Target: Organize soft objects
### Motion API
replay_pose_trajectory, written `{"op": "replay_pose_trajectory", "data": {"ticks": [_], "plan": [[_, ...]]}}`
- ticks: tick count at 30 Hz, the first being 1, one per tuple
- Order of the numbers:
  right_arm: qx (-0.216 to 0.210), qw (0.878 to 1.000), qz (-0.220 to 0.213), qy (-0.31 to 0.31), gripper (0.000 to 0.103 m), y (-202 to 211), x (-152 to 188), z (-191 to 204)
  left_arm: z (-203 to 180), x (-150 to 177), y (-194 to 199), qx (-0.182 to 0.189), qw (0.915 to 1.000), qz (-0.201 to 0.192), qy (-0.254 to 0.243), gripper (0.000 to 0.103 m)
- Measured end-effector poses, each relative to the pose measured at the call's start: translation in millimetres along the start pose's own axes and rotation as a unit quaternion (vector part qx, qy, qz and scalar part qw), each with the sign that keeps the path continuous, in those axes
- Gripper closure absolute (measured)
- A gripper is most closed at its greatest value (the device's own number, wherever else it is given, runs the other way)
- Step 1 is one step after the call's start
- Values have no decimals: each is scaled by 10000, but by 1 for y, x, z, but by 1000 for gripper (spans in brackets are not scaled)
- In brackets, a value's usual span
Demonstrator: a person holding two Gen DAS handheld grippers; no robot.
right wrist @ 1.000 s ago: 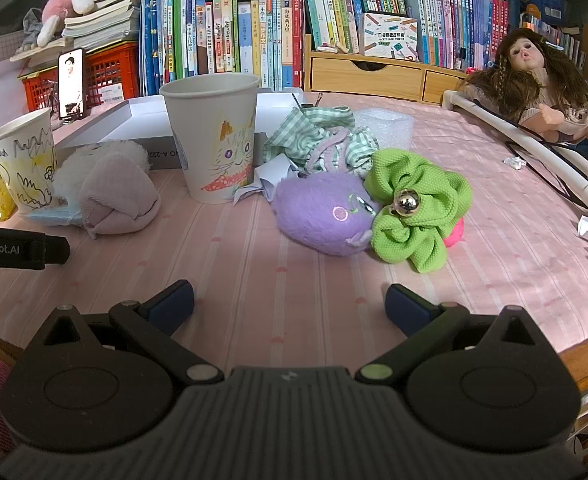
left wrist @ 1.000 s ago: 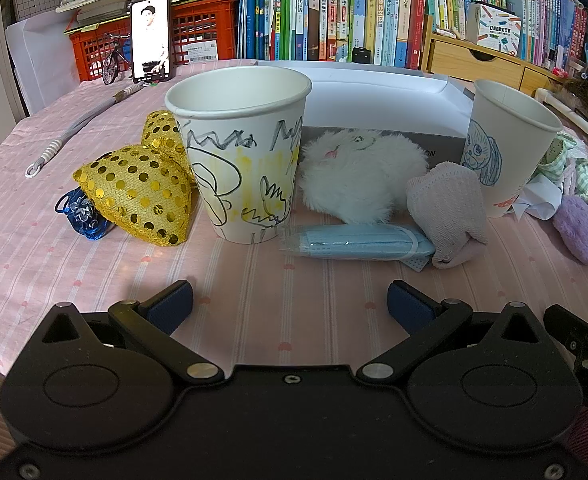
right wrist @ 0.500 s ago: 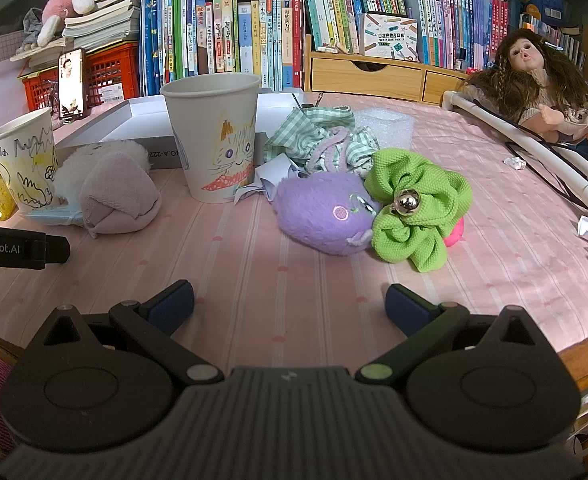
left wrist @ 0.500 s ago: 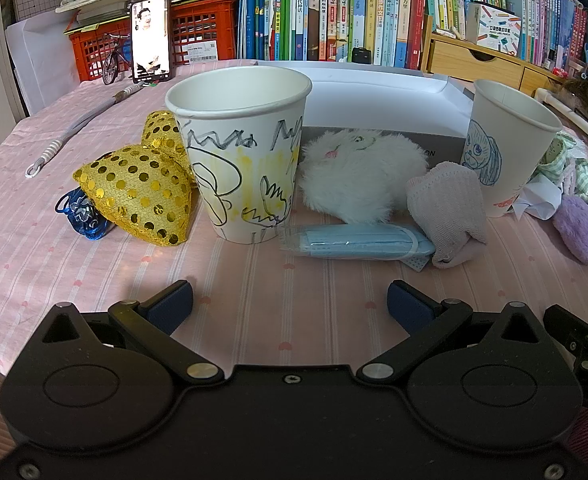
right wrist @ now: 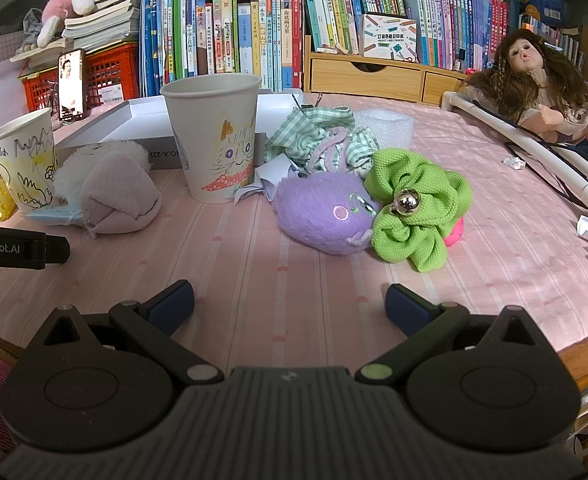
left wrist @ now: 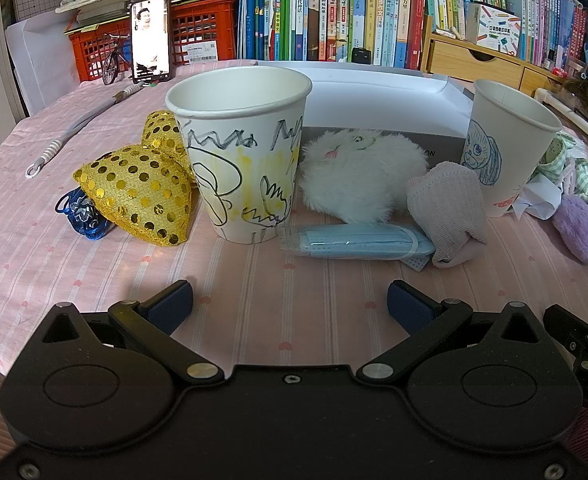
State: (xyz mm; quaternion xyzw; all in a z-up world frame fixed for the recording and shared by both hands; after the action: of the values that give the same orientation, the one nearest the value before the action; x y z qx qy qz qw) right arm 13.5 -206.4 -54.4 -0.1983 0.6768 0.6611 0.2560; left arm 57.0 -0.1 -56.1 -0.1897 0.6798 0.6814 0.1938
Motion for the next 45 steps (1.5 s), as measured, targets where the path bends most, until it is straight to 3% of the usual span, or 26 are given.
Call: {"op": "replay_pose_trajectory", "data": {"ticks": [21, 28, 32, 39, 45], "plan": [[-10, 10000, -62, -1, 0, 0, 2, 0, 0, 0, 0, -1, 10000, -24, -5, 0], [-43, 9997, -219, 41, 0, 2, 4, -1, 13, 9, 3, 81, 9985, -516, -133, 0], [-118, 9995, -286, 0, 0, 3, 3, -2, 13, 5, 3, 146, 9985, -512, -89, 0], [-158, 9960, -872, -64, 10, 20, -9, -12, 8, -4, 26, 712, 9939, -845, -21, 8], [-48, 9934, -1120, 249, 20, 23, -25, -8, -12, -12, 30, 695, 9921, -1015, -254, 10]]}}
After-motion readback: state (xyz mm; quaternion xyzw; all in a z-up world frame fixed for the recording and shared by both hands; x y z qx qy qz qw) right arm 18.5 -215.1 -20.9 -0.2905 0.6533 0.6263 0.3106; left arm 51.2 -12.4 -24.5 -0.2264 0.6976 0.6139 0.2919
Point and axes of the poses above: each gripper's, at about its wrist camera, not at the fingertips, and y roughly against the way its jaws point, z to its left, x to its underside, the point moved 8 cm from there along -y, roughly the way its jaws point, and after that the axes turned 14 degrees about z, right-handed, at the moved point
